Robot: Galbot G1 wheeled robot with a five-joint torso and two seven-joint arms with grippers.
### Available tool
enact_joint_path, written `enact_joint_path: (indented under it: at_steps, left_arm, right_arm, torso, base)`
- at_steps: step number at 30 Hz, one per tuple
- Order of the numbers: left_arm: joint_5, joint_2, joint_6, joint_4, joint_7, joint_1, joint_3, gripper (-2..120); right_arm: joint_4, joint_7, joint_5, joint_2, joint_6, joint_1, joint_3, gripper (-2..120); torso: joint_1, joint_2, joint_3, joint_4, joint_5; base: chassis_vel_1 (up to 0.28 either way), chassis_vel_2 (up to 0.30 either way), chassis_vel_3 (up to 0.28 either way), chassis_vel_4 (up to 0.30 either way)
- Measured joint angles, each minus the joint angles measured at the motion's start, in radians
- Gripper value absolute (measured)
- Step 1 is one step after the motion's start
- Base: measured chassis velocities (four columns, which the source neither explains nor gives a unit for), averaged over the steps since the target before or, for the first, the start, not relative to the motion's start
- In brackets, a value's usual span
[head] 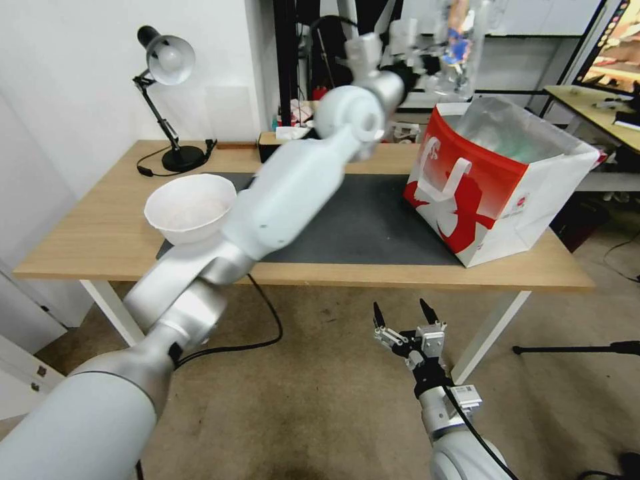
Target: Close the takeout container lid, then place the container into the takeout bag.
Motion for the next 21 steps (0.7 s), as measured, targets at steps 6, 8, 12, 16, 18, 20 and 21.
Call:
enact_joint_path:
  at_steps: [6,8,12,16,18,20,21]
  left_arm:
    - [0.141,-0.001,-0.09,0.063,0.044,-0.008,0.115,1]
    - [0.168,0.0,-0.106,0.072,0.057,-0.001,0.138,1]
    - [0.179,0.002,-0.114,0.069,0.068,0.017,0.169,1]
    - [0.187,0.002,-0.122,0.064,0.078,0.023,0.186,1]
    - [0.193,0.003,-0.129,0.062,0.079,0.023,0.193,3]
    - [0.193,0.003,-0.132,0.061,0.08,0.02,0.197,9]
    - [0.192,0.003,-0.133,0.059,0.081,0.015,0.199,16]
  right_arm:
    - [0.0,0.001,-0.002,0.006,0.0,0.004,0.0,100]
    - [0.0,0.002,-0.002,0.007,0.0,0.007,0.001,100]
    - [-0.001,0.003,-0.001,0.007,0.0,0.011,0.003,100]
    - [-0.002,0.004,0.0,0.007,0.0,0.012,0.003,100]
    - [-0.004,0.004,0.001,0.007,0.0,0.014,0.003,100]
    - [-0.005,0.004,0.001,0.007,0.0,0.015,0.003,100]
    - [-0.005,0.004,0.002,0.007,0.0,0.017,0.003,100]
  torso:
    - [0.0,0.0,0.0,0.0006,-0.0004]
    - [0.0,0.0,0.0,0.0004,-0.0003]
    - [0.0,0.0,0.0,0.0006,-0.0004]
    - [0.0,0.0,0.0,0.0004,-0.0004]
    - [0.0,0.0,0.0,0.0003,-0.0004]
    - [0.0,0.0,0.0,0.0003,-0.0004]
    - [0.0,0.0,0.0,0.0004,-0.0004]
  base:
    - [0.0,0.0,0.0,0.0]
    - [0.0,0.0,0.0,0.0]
    - [0.0,0.0,0.0,0.0]
    - [0.0,0.0,0.0,0.0]
    - [0.0,0.0,0.0,0.0]
    - [0.0,0.0,0.0,0.0]
    - [0.0,0.0,0.0,0.0]
